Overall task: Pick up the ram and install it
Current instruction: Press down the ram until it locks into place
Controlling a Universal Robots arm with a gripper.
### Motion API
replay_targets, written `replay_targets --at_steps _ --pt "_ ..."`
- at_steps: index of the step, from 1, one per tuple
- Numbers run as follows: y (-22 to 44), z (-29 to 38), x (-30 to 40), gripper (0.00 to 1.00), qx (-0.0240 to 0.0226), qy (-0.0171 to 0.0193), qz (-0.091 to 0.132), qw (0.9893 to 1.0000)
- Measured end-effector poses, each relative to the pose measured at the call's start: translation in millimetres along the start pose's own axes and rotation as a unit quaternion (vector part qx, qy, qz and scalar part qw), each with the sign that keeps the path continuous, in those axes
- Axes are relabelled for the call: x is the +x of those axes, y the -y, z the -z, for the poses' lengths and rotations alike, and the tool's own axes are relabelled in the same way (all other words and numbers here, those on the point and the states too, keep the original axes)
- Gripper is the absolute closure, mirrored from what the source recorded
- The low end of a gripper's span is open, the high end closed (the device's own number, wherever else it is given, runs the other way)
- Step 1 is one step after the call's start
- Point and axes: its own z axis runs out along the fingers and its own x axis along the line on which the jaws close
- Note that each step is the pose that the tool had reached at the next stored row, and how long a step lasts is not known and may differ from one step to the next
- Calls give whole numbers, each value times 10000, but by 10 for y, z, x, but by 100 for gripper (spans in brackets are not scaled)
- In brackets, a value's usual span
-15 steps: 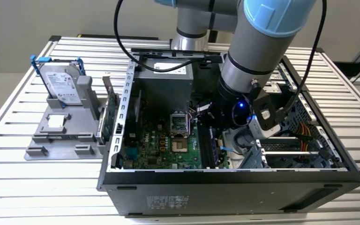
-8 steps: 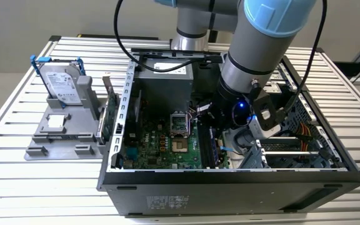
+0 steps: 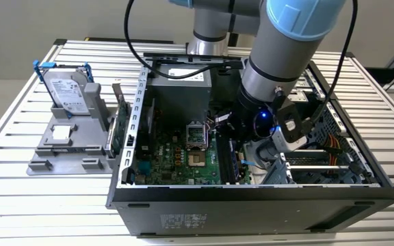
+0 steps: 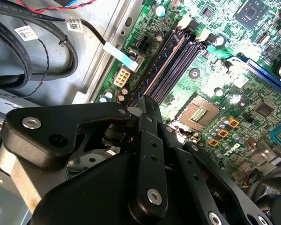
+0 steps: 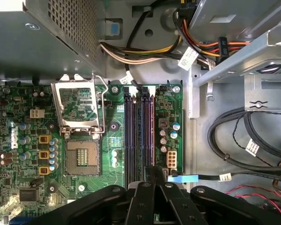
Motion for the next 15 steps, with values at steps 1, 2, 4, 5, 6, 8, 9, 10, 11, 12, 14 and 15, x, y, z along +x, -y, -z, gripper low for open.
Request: replay_targets --at_steps 1,2,4,5,6,8,9,10,11,12,14,15 --pt "0 -1 1 100 0 0 7 10000" --pt "0 -2 3 100 0 -2 27 10000" --pt "0 -3 9 100 2 -6 105 9999" --pt "0 -3 11 100 4 -9 160 9999" --pt "0 -4 14 100 5 -12 210 9998" --pt "0 -4 22 100 8 -18 314 9995" --pt "1 -5 25 100 9 -21 365 9993" --pt "1 -5 27 100 10 -23 412 9991" --pt "1 -5 29 100 11 -26 460 9989" --pt "1 -5 29 100 12 -28 498 9988" --pt "1 -5 30 100 14 -32 571 9984" --pt "1 -5 30 100 15 -34 606 9982"
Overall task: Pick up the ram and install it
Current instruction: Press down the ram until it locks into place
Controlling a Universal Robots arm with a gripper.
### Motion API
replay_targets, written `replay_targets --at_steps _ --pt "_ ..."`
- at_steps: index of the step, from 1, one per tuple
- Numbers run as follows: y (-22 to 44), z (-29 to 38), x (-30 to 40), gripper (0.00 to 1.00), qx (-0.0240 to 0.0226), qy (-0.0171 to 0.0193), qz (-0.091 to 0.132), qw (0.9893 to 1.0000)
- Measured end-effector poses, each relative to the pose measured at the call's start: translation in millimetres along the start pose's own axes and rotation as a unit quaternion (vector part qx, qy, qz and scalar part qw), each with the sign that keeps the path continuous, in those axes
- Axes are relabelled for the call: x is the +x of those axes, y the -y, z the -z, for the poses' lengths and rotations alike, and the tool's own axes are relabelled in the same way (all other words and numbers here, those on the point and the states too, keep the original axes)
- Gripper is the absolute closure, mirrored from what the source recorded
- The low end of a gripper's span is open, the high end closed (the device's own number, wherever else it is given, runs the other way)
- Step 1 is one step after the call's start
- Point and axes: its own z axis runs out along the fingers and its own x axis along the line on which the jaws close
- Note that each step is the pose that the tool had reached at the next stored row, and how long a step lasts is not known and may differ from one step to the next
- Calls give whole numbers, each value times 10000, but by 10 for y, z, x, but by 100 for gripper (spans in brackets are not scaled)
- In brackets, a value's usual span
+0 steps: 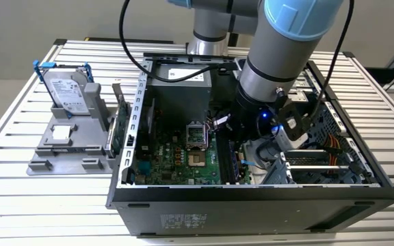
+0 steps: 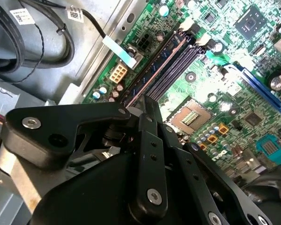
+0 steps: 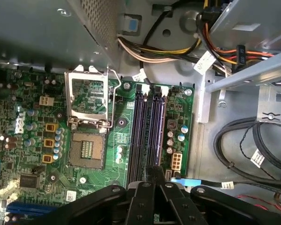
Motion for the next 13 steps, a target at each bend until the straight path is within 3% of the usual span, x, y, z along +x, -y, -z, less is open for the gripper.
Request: replay_targets --at_steps 5,10,13 --pt "0 0 0 100 4 -10 170 9999" --pt "0 0 0 100 6 -12 204 9998" --pt "0 0 -1 100 10 -22 382 9993"
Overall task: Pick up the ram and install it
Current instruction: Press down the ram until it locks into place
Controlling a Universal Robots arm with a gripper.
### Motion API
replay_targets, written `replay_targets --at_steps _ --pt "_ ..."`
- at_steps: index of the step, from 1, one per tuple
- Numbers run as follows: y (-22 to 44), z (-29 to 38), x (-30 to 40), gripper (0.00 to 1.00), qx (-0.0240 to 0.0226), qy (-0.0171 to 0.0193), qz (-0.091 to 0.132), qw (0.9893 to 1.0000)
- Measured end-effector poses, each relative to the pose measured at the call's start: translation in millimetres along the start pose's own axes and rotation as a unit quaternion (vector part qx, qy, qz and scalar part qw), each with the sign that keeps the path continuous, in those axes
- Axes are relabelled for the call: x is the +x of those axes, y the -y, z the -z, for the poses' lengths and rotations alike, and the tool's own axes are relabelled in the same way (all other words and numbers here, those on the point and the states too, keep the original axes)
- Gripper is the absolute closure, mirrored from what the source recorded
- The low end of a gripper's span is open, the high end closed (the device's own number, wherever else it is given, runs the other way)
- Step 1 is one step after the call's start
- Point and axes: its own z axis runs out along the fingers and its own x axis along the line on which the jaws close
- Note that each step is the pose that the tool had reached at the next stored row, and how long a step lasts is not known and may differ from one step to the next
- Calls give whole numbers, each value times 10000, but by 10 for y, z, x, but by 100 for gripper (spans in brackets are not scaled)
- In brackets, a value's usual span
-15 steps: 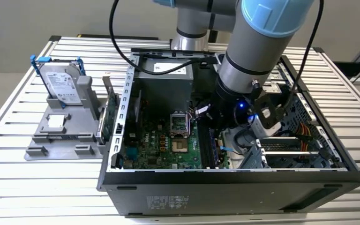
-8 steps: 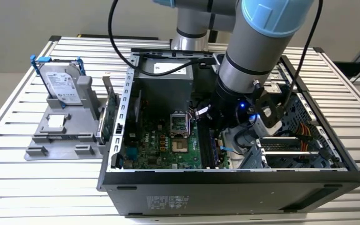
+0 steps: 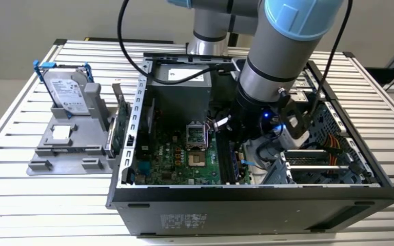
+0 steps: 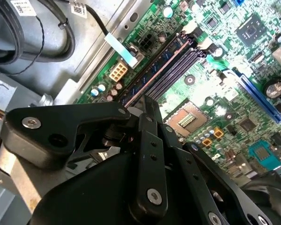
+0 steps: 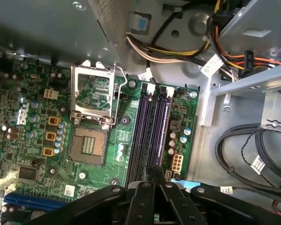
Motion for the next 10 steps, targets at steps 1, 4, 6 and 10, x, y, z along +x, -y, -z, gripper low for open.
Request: replay_targets --at_steps 1,4,6,10 --pt "0 0 0 100 2 -4 71 10000" --pt "0 0 0 100 7 -15 262 9997" --pt "0 2 0 100 12 -22 376 9993" --pt "0 1 0 100 18 -30 609 9981"
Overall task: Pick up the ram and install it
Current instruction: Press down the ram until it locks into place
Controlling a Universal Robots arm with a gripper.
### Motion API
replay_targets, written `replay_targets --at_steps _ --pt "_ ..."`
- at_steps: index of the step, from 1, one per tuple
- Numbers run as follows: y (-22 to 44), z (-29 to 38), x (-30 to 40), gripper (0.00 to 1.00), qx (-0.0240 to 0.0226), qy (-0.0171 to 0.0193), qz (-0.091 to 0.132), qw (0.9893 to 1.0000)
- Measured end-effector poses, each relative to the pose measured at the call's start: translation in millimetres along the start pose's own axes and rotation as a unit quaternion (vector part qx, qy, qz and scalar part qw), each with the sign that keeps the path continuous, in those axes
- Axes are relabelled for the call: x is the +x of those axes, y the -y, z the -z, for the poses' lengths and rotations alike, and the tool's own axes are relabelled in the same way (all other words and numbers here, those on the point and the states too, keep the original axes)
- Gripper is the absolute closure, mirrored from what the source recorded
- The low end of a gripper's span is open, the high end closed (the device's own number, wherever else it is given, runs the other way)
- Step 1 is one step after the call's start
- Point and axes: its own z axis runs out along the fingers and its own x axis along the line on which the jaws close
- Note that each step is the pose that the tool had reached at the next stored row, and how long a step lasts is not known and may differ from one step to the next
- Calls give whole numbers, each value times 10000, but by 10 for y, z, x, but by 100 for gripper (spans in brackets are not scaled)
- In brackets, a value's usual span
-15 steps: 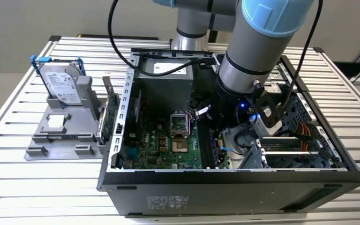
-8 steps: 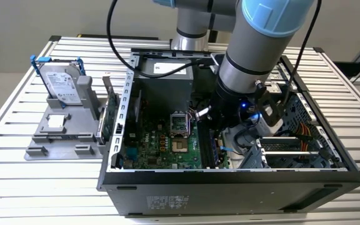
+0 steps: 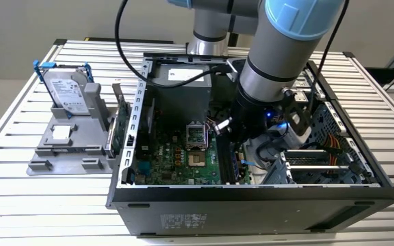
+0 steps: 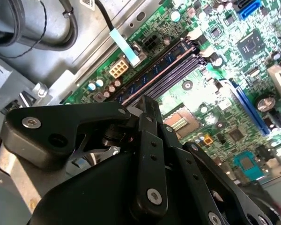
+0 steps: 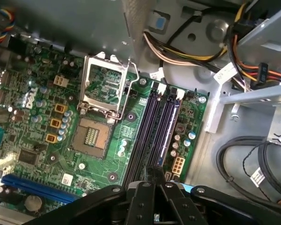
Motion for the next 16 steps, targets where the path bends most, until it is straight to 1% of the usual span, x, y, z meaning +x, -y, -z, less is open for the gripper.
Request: replay_targets --at_steps 5,8,12,16 --pt "0 -1 0 100 5 -10 206 9998" --pt "0 -1 0 100 8 -18 363 9993" --pt "0 0 0 100 15 -29 561 9984" --pt "-1 0 0 100 22 -35 760 9971"
